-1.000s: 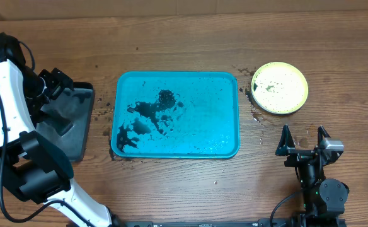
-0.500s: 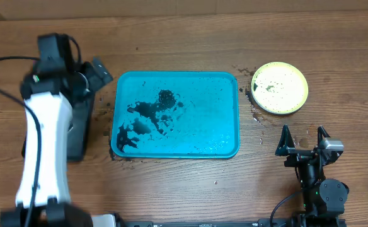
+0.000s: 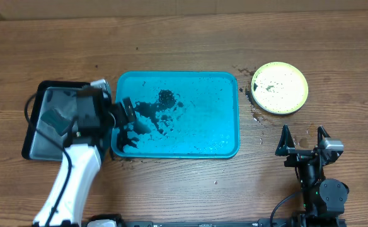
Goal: Clean dirty plates on tray and stack at the side
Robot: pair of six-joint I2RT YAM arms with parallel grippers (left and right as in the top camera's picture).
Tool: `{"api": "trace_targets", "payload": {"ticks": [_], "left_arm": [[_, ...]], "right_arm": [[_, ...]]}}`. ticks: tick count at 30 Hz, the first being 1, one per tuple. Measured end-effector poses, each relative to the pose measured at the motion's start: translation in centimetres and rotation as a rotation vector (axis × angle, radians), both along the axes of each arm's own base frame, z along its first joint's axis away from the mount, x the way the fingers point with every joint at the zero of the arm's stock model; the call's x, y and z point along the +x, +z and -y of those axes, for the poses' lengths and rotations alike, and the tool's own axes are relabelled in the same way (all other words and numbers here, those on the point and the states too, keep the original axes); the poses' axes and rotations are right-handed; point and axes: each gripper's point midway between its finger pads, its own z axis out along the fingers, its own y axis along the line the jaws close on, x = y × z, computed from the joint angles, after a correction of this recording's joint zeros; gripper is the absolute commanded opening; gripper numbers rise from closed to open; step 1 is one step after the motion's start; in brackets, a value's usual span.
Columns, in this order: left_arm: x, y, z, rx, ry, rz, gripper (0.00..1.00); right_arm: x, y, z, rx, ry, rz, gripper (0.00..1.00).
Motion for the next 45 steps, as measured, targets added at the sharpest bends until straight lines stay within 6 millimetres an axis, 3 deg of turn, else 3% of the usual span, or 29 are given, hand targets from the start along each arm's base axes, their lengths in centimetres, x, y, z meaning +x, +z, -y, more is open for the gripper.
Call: {"api": "trace_targets", "payload": {"ticks": [8, 16, 31, 45], "left_arm": [[-4.4, -2.5, 0.6, -0.007, -0.025, 0.106, 1.0], [-6.0, -3.2, 0.8, -0.005, -0.03, 0.154, 1.0], [-8.7, -1.9, 0.9, 0.026, -0.049, 0.378, 1.0], [-10.0, 1.4, 2.2, 0.073, -0.126, 0.566, 1.0]], "right_arm": [[0.0, 0.0, 0.0, 0.0, 0.0, 0.0, 1.0], [0.0, 0.0, 0.0, 0.0, 0.0, 0.001, 1.0], [0.0, 0.0, 0.0, 0.0, 0.0, 0.001, 1.0], [0.0, 0.0, 0.0, 0.0, 0.0, 0.001, 1.0]]}}
